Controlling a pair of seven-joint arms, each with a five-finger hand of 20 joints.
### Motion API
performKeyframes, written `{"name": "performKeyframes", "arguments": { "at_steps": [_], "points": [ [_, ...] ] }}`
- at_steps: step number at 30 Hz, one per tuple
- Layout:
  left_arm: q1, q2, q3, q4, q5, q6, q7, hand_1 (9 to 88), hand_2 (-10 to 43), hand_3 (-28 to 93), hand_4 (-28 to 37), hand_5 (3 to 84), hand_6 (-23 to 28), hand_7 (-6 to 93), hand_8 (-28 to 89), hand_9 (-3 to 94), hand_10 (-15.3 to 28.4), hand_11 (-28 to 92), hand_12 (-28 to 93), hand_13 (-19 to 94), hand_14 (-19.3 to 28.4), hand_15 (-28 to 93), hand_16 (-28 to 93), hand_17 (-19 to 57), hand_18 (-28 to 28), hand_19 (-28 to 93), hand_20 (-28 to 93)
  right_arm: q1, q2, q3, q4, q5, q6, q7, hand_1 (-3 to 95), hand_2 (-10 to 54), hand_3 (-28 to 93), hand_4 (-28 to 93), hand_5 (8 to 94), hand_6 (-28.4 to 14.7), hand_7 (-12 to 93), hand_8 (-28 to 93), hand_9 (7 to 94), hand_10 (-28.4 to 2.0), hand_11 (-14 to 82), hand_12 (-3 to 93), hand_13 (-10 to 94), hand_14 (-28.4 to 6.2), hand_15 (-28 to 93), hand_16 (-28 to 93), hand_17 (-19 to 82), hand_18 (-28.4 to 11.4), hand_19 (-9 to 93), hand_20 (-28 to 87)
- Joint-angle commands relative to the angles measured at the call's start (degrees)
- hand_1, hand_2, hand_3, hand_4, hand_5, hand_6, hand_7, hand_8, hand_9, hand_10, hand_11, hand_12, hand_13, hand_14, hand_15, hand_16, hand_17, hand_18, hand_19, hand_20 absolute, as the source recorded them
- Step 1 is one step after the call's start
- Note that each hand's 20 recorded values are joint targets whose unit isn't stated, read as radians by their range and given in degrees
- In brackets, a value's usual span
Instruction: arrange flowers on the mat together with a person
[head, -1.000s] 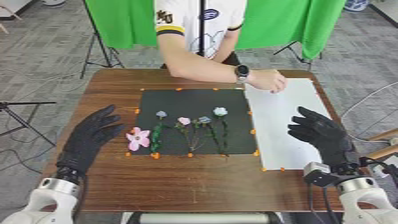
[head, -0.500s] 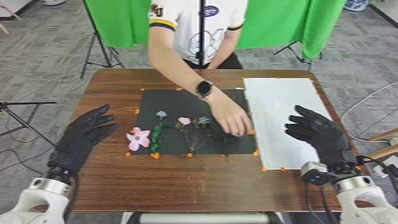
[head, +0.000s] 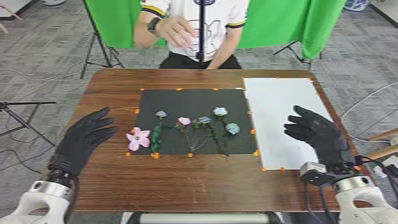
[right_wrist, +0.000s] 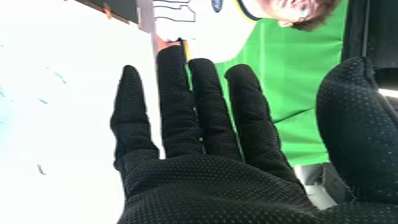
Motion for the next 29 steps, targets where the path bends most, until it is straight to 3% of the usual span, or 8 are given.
{"name": "performKeyframes", "arguments": {
  "at_steps": [1,3,6,12,15,20,24,29],
  "points": [
    [1.8,-0.79,-0.76,-0.37,-0.23,0.96,0.34,24.6,-2.3,70,-25.8,32.7,2.8,22.7,-11,29.9,11.9,28,18,27,14.4,48,-2,-6.6,20.8,50,12,-0.1,-0.7,-0.2,0.0,-1.4,-0.4,-0.2,17.6,2.9,88,-24,41.8,-4.1,14,-9,43.6,-14.5,11.7,22.6,38,-12.3,28,25,11,-21.2,42,24],
    [0.3,-0.52,0.08,0.18,-0.22,0.47,0.23,24.6,-2.3,70,-25.8,32.7,2.8,22.8,-11,29.9,11.9,28,18,27,14.4,48,-2,-6.6,20.8,50,12,-0.7,-0.1,0.2,-0.3,-0.3,1.3,-0.6,17.6,2.8,88,-24,41.8,-4.1,14,-9,43.6,-14.5,11.7,22.6,38,-12.3,28,25,11,-21.2,42,24],
    [0.7,-0.09,-0.83,-0.21,0.06,0.45,0.18,24.6,-2.3,70,-25.8,32.7,2.8,22.6,-11,30.0,11.9,28,18,27,14.4,48,-2,-6.6,20.8,50,12,0.6,0.2,-0.3,0.2,0.6,0.6,-0.2,17.6,2.8,88,-24,42.0,-4.2,14,-9,43.8,-14.5,11.8,22.6,38,-12.2,28,25,11,-21.2,42,24],
    [0.7,-1.23,-0.57,0.08,-0.14,0.18,-0.13,24.5,-2.4,70,-25.9,32.7,2.8,22.6,-11,30.0,11.9,28,18,27,14.3,48,-2,-6.6,20.8,50,12,-1.6,-0.1,0.3,-0.7,0.1,0.8,0.1,17.6,2.8,88,-24,42.1,-4.2,14,-9,43.7,-14.5,11.7,22.5,38,-12.3,28,25,11,-21.2,42,24],
    [-0.5,-0.18,-0.32,0.51,-0.17,0.16,0.35,24.5,-2.4,70,-25.9,32.7,2.8,22.6,-11,30.0,11.9,28,18,27,14.4,48,-2,-6.6,20.8,50,12,-0.5,0.3,-0.8,-0.2,1.9,2.6,-1.0,17.5,2.9,88,-24,42.3,-4.0,14,-9,44.0,-14.6,11.9,22.6,38,-12.2,29,25,11,-21.2,42,24],
    [1.6,-0.73,-0.92,-0.06,-0.70,1.14,0.97,24.6,-2.4,70,-25.9,32.7,2.8,22.7,-11,30.0,11.9,28,18,27,14.4,48,-2,-6.6,20.8,50,12,1.5,-0.3,-1.9,0.2,-0.1,-0.4,-0.1,17.5,2.9,88,-24,42.7,-4.2,15,-9,44.4,-14.5,12.3,22.7,39,-12.4,29,25,11,-21.2,43,25],
    [-1.9,-0.02,0.93,1.30,-0.14,-0.46,0.03,24.6,-2.4,70,-25.9,32.8,2.9,22.7,-11,30.0,12.0,28,18,27,14.4,48,-2,-6.6,20.9,50,12,2.4,0.4,-2.8,0.2,1.2,2.3,-1.7,17.7,2.9,89,-24,42.6,-4.2,14,-9,44.5,-14.4,12.4,22.6,39,-12.4,30,24,11,-21.2,43,24],
    [0.1,-0.67,-0.32,0.51,-0.17,-0.07,0.06,24.7,-2.3,70,-25.9,32.8,2.9,22.8,-11,29.9,11.9,28,18,27,14.3,48,-2,-6.6,20.8,50,12,2.0,-0.4,-2.2,0.2,-0.7,-1.0,-0.3,17.8,2.8,89,-24,42.8,-4.2,15,-9,44.7,-14.5,12.6,22.5,39,-12.4,30,24,11,-21.2,43,24]
  ]
}}
